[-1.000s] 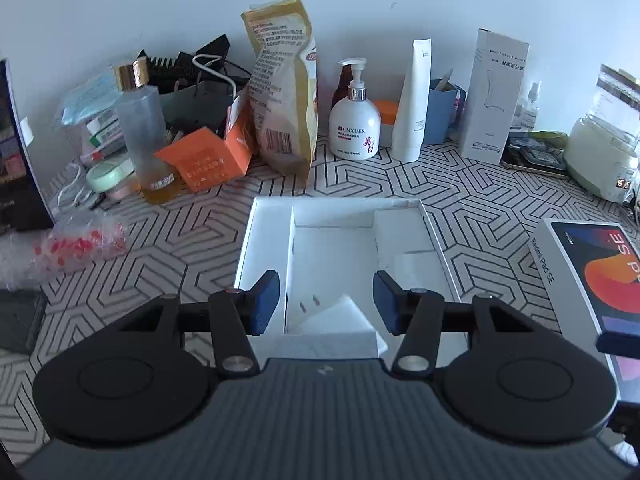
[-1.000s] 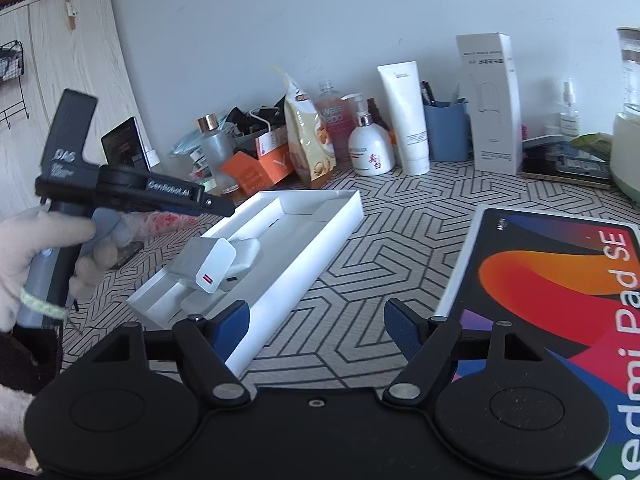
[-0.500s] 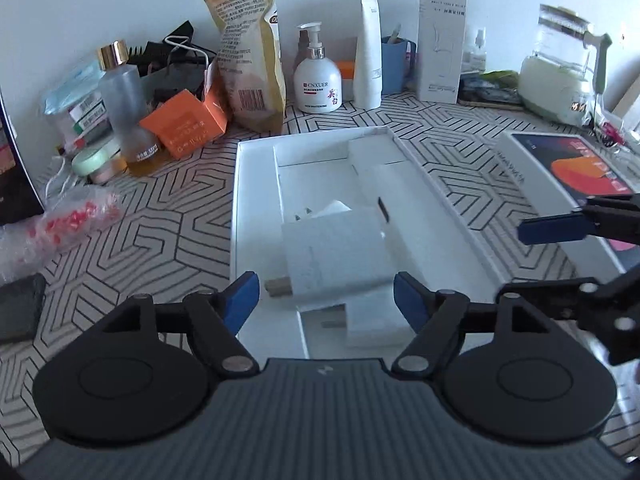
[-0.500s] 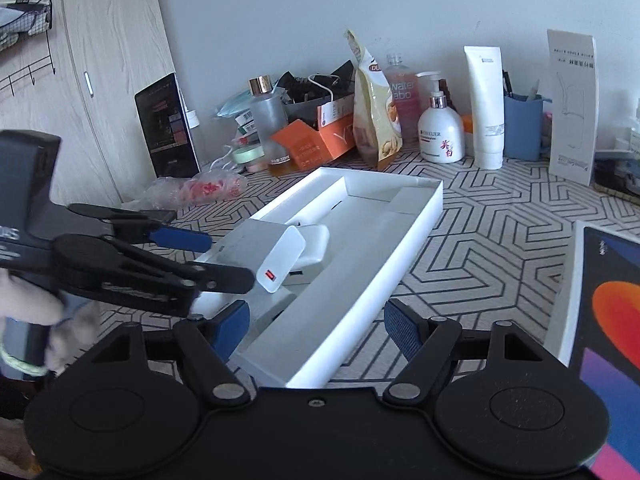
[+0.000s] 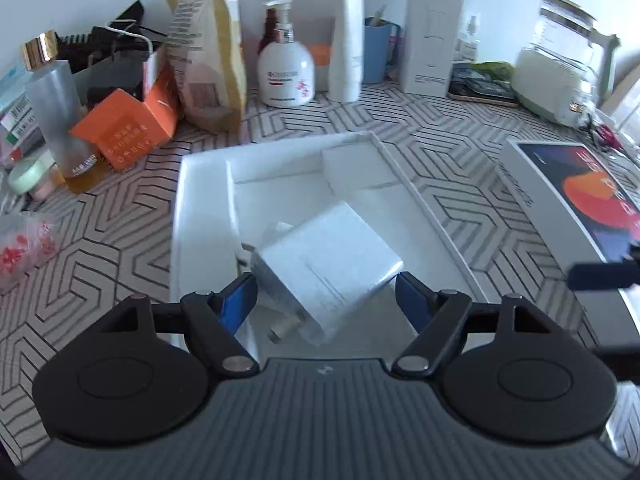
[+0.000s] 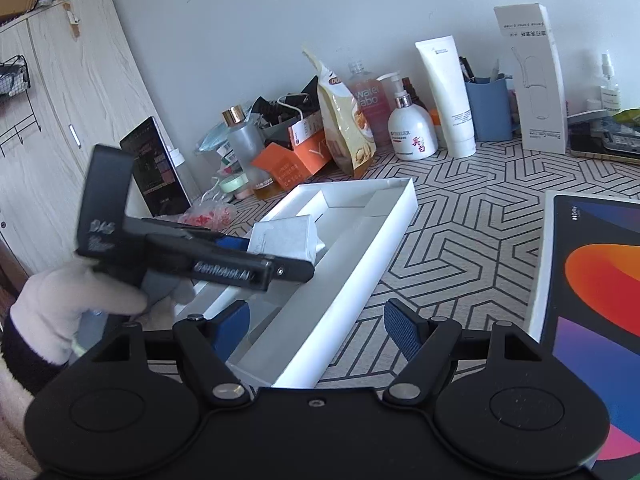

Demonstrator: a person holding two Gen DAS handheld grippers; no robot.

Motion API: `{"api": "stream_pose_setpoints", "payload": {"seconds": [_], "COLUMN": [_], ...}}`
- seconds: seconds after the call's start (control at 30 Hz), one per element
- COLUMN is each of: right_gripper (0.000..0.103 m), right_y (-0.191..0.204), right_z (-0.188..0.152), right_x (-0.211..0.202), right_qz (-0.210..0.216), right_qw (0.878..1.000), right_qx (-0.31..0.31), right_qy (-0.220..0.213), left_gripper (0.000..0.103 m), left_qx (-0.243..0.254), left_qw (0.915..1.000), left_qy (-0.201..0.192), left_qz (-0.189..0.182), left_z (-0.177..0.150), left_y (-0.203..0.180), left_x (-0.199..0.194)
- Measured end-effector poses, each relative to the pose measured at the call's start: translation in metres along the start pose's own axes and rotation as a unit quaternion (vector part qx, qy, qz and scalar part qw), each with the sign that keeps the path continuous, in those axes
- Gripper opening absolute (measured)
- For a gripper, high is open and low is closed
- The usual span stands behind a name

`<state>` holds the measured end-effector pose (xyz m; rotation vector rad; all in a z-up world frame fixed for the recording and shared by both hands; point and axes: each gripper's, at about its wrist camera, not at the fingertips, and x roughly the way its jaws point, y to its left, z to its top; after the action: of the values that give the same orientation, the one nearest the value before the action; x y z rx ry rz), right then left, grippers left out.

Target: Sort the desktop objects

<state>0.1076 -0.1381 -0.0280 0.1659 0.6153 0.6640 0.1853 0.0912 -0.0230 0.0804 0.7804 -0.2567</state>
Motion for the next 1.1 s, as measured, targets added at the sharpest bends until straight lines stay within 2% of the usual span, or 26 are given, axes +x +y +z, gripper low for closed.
{"api": "stream_pose_setpoints", "payload": {"seconds": [0.13, 0.33, 0.4, 0.47, 0.6, 0.67, 0.7, 0.77, 0.8, 1.1], "right_gripper": [0.079, 0.079, 0.079, 0.079, 0.079, 0.079, 0.079, 0.079, 0.079, 0.079], "right_y": [-0.005, -0.008, -0.009, -0.008, -0.006, -0.005, -0.005, -0.006, -0.006, -0.007], "right_z": [-0.002, -0.003, -0.003, -0.003, -0.006, -0.009, -0.01, -0.011, -0.011, -0.014], "right_x": [-0.002, -0.007, -0.008, -0.009, -0.015, -0.018, -0.02, -0.022, -0.024, -0.033], "right_qz": [0.015, 0.01, 0.011, 0.012, 0.014, 0.014, 0.015, 0.014, 0.011, 0.008], "right_qw": [1.0, 1.0, 1.0, 1.0, 1.0, 1.0, 1.0, 1.0, 1.0, 0.999], "right_qx": [0.007, 0.018, 0.019, 0.021, 0.022, 0.023, 0.024, 0.027, 0.028, 0.031], "right_qy": [0.008, 0.007, 0.004, 0.001, -0.003, -0.006, -0.006, -0.007, -0.008, -0.019], "left_gripper": [0.073, 0.074, 0.078, 0.088, 0.088, 0.08, 0.077, 0.058, 0.054, 0.052], "left_qx": [-0.007, -0.025, -0.031, -0.037, -0.031, -0.029, -0.027, -0.017, -0.016, -0.031], "left_qw": [0.9991, 0.9994, 0.9993, 0.9992, 0.9993, 0.9992, 0.9992, 0.9996, 0.9996, 0.9994], "left_qy": [0.004, 0.003, 0.002, 0.002, 0.018, 0.017, 0.013, 0.002, -0.002, -0.01], "left_qz": [0.041, 0.026, 0.021, 0.016, 0.007, -0.023, -0.026, -0.023, -0.021, -0.01], "left_z": [0.006, 0.011, 0.013, 0.015, 0.009, 0.001, -0.002, -0.005, -0.005, 0.006], "left_y": [0.005, 0.01, 0.012, 0.014, 0.013, 0.009, 0.005, -0.001, -0.001, 0.003], "left_x": [0.008, -0.003, -0.006, -0.009, -0.004, -0.006, -0.008, -0.012, -0.014, -0.008]}}
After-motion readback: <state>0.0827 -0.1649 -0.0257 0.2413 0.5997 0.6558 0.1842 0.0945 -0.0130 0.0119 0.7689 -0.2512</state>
